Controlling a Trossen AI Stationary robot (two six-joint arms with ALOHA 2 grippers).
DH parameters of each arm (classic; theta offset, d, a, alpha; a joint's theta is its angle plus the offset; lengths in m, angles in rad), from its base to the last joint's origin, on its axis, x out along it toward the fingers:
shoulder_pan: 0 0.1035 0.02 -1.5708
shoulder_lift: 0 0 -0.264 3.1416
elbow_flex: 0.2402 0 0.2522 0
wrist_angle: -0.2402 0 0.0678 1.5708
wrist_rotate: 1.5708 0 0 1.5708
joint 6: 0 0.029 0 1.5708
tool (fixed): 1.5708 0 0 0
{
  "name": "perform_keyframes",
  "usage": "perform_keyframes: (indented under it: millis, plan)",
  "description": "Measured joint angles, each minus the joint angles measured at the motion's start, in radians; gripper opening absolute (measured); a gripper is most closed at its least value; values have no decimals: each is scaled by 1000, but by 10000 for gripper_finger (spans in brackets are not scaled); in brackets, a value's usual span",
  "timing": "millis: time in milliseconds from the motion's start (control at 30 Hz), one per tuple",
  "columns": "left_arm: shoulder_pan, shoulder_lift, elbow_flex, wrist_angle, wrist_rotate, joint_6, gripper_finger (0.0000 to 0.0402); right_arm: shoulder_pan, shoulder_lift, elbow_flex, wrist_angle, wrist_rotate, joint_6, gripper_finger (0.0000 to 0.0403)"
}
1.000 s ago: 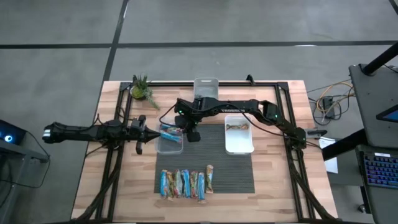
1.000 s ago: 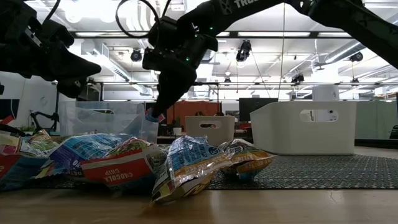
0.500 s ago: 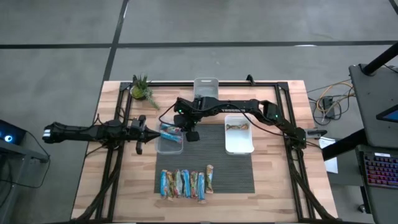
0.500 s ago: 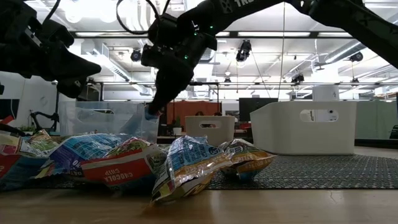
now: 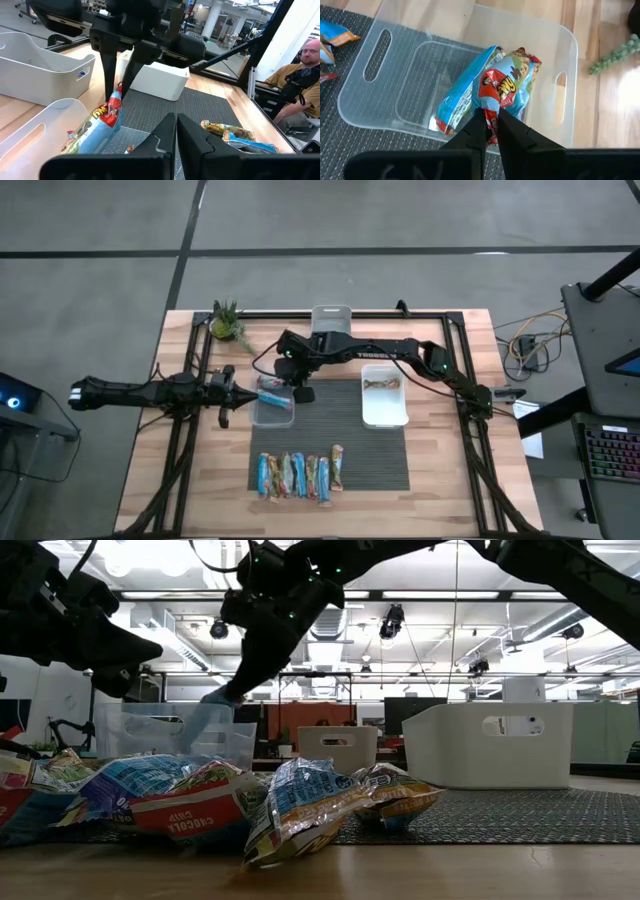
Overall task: Pick and place Granola Bars by type
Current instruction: Put the red granola bar into the transparent bin, then put the yellow granola bar into the white bin
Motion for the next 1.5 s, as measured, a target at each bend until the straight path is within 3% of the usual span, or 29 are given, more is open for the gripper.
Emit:
perform_keyframes:
  millis: [400, 500, 800, 1033, 1200, 1433, 1500]
  plan:
    - [0, 0, 0, 0, 0, 0, 0, 0, 0, -5, 61, -16, 10, 37]
    - [0, 0, 0, 0, 0, 0, 0, 0, 7, -7, 85, -66, 37, 63]
    - [0, 0, 0, 0, 0, 0, 0, 1, 23, -11, 116, -69, 109, 180]
    - [0, 0, 0, 0, 0, 0, 0, 3, 21, -11, 102, -50, 111, 206]
    - [0, 0, 0, 0, 0, 0, 0, 3, 8, -11, 52, -10, 60, 173]
    - [0, 0, 0, 0, 0, 0, 0, 3, -20, -11, -30, 2, 9, 33]
    - [0, 0, 0, 0, 0, 0, 0, 3, -31, -11, -46, 2, 9, 17]
